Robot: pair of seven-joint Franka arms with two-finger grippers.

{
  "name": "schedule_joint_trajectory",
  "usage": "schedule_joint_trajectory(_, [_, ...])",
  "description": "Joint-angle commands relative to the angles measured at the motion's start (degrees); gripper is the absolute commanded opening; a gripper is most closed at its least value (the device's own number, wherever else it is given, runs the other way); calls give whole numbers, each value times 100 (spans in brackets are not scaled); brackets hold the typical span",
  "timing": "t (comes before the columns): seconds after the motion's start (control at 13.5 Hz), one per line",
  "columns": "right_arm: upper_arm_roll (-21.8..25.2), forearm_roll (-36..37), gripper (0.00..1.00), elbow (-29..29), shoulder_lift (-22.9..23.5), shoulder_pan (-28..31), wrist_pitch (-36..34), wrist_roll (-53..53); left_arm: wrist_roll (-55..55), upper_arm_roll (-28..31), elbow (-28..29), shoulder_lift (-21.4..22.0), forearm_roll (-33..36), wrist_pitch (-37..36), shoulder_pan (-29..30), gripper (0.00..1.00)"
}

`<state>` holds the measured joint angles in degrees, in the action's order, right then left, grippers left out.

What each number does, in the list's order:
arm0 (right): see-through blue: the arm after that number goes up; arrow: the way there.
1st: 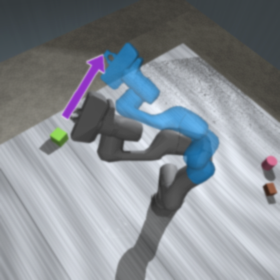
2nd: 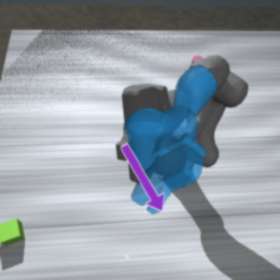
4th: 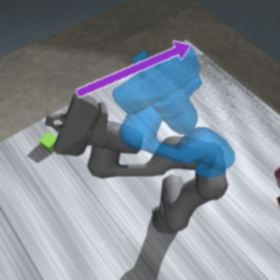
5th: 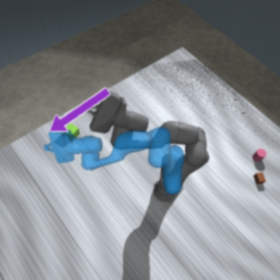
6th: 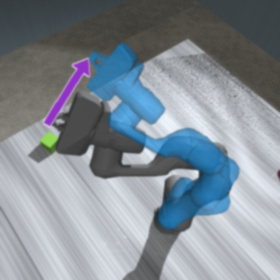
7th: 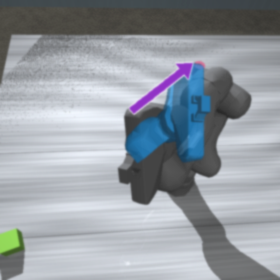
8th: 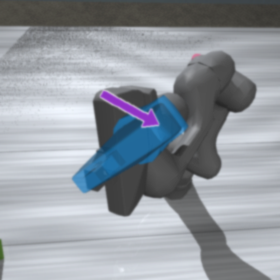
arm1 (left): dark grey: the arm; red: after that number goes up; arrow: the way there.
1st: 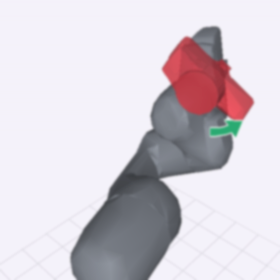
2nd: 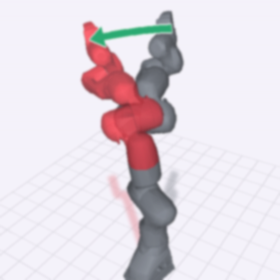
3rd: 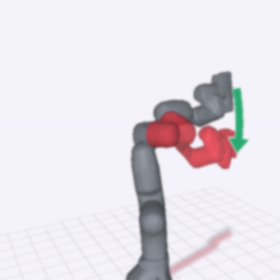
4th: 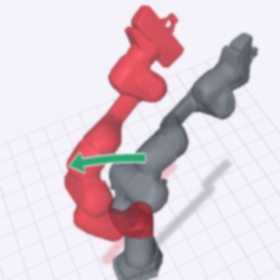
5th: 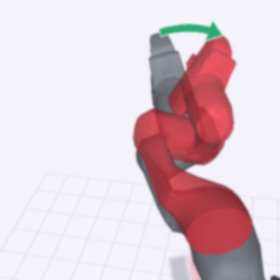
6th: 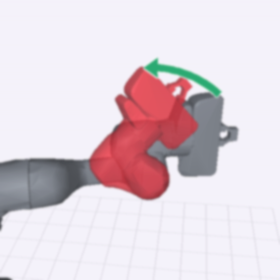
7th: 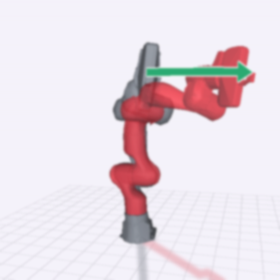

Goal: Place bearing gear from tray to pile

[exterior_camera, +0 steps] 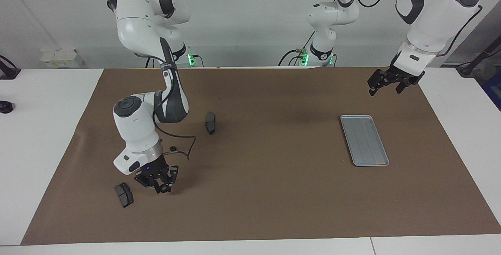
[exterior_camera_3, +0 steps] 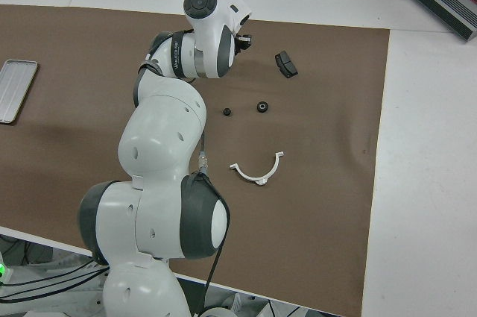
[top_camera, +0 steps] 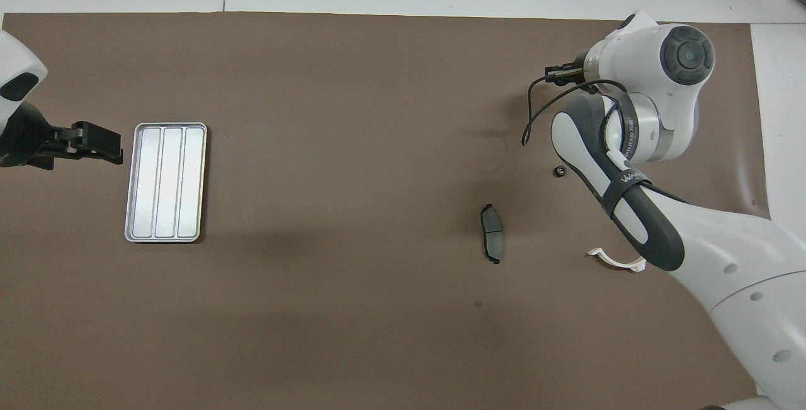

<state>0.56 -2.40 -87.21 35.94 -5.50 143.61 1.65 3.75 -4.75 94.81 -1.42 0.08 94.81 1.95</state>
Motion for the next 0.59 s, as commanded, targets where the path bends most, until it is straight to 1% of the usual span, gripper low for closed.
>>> schedule_joint_trajectory(0.0, [-126,-348,13,100,186,84,420,318,-14,-18,222,194,-60,99,69,100])
schedule_joint_trajectory(0.07, [-126,-358,23,3,194,58,596,318,-14,-18,222,194,-60,108,69,100])
schedule_joint_trajectory(0.15, [-126,-358,37,-24,194,57,659,318,-14,-18,222,194,-60,99,69,100])
schedule_joint_trajectory(0.22, [-126,-349,59,-7,194,66,642,327,-14,-18,222,194,-60,99,69,100])
schedule_joint_trajectory(0.3, [-126,-358,70,-7,186,58,651,318,-14,-18,222,194,-60,99,69,100])
schedule_joint_trajectory(0.37, [-126,-358,91,11,177,57,642,301,-14,-26,222,194,-60,99,69,100])
schedule_joint_trajectory(0.44, [-126,-366,100,2,142,14,642,275,-14,-26,222,194,-60,99,69,100])
schedule_joint_trajectory(0.52, [-126,-366,100,-6,107,5,590,248,-6,-26,222,194,-60,99,69,100])
